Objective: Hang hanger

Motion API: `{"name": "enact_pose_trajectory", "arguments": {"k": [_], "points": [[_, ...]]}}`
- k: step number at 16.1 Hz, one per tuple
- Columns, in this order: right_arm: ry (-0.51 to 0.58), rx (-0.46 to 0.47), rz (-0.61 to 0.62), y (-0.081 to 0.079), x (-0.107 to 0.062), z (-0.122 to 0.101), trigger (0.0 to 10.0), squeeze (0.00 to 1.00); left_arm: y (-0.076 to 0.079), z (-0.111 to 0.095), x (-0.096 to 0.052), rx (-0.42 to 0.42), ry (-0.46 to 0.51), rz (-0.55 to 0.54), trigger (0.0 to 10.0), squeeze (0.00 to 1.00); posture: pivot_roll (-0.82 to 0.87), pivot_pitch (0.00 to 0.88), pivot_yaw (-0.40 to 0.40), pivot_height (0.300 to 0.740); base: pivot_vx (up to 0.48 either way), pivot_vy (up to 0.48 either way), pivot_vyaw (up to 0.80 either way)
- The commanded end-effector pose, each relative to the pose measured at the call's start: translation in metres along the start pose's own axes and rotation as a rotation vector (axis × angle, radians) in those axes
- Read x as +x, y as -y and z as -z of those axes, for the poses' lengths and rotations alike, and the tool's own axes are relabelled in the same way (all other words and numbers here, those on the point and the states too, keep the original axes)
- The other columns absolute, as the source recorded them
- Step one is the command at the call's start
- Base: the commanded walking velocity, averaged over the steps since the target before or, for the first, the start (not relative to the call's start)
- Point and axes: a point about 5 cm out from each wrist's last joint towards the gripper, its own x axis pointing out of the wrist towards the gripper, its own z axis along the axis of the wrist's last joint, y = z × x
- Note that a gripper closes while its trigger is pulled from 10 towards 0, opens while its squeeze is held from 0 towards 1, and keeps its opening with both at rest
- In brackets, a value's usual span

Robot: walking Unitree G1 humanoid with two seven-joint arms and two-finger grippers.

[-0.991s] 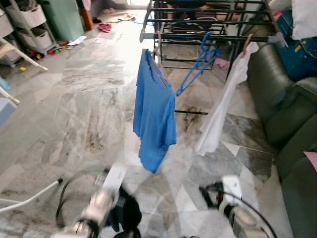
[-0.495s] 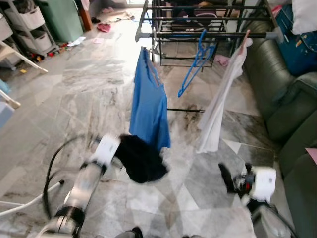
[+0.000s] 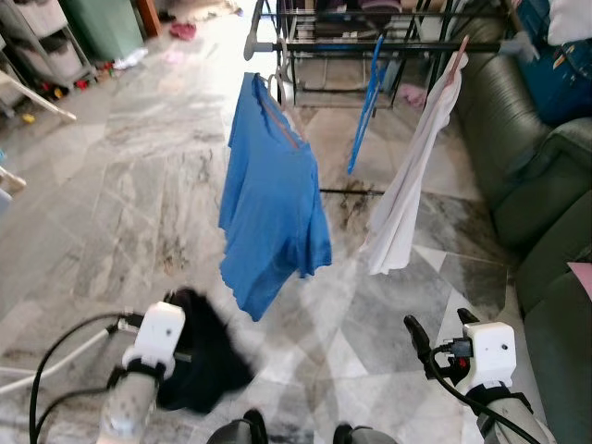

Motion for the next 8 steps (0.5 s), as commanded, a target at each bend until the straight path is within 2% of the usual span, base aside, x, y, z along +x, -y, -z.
{"name": "enact_pose_trajectory", "arguments": {"k": [1, 2, 3, 4, 6, 8], "points": [[-0.014, -0.027, -0.007, -0.002, -0.002, 0.001, 10.0, 0.00, 0.000, -0.009, 0.004, 0.012, 0.023, -0.007, 10.0, 0.00, -0.15, 0.186, 0.066, 0.740, 0.000, 0.000, 0.00], [-0.012, 0.002, -0.004, -0.003, -0.002, 0.000, 10.0, 0.00, 0.001, -0.012, 0.007, 0.011, 0.029, -0.006, 10.0, 0.00, -0.15, 0.183, 0.068, 0.740, 0.000, 0.000, 0.00], [-0.005, 0.031, 0.010, -0.002, 0.000, -0.002, 10.0, 0.00, 0.001, -0.020, 0.016, 0.012, 0.044, -0.005, 10.0, 0.00, -0.15, 0.180, 0.072, 0.740, 0.000, 0.000, 0.00], [-0.003, 0.011, 0.017, -0.003, 0.003, -0.003, 10.0, 0.00, -0.002, -0.028, 0.027, 0.008, 0.056, -0.017, 10.0, 0.00, -0.16, 0.179, 0.077, 0.740, 0.000, 0.000, 0.00], [0.014, 0.024, 0.005, -0.008, 0.008, -0.008, 10.0, 0.00, -0.008, -0.039, 0.036, 0.026, 0.088, -0.009, 10.0, 0.00, -0.16, 0.189, 0.088, 0.740, 0.000, 0.000, 0.00], [0.006, 0.020, 0.003, -0.011, 0.006, -0.005, 10.0, 0.00, -0.012, -0.038, 0.044, 0.026, 0.068, -0.022, 10.0, 0.00, -0.17, 0.200, 0.109, 0.740, 0.000, 0.000, 0.00]]}}
